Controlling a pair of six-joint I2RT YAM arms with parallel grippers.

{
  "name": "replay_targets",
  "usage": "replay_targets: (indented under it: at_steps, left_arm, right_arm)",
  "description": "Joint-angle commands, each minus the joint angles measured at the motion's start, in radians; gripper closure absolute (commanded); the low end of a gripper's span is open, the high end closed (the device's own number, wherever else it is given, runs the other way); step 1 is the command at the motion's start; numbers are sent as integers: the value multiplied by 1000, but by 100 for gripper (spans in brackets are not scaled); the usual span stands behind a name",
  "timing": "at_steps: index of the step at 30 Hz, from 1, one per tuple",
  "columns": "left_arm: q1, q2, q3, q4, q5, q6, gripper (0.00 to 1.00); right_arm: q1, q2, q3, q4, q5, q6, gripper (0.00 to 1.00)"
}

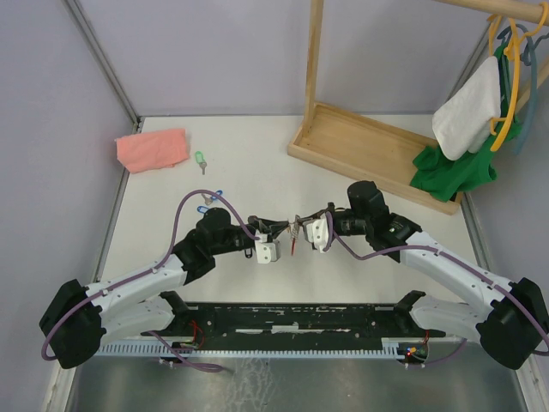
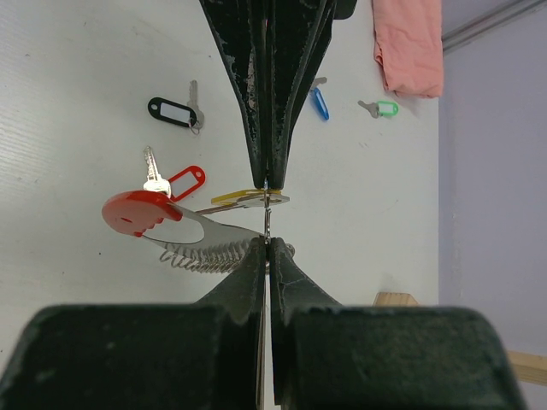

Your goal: Put the keys on the keyring

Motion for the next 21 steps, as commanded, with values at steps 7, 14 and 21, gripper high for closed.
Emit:
replay_targets:
  at_steps: [7,14,21]
  left_arm:
    - [-8,-2,35,40,17,36,97]
    - [-10,-2,38,39,21,31,97]
    - [-15,1,42,40,22,31,97]
  right_arm:
    - [8,-17,18,45,-19,5,99]
    - [10,-19,20,44,-19,6,99]
    - [17,-15,21,42,-19,9,99]
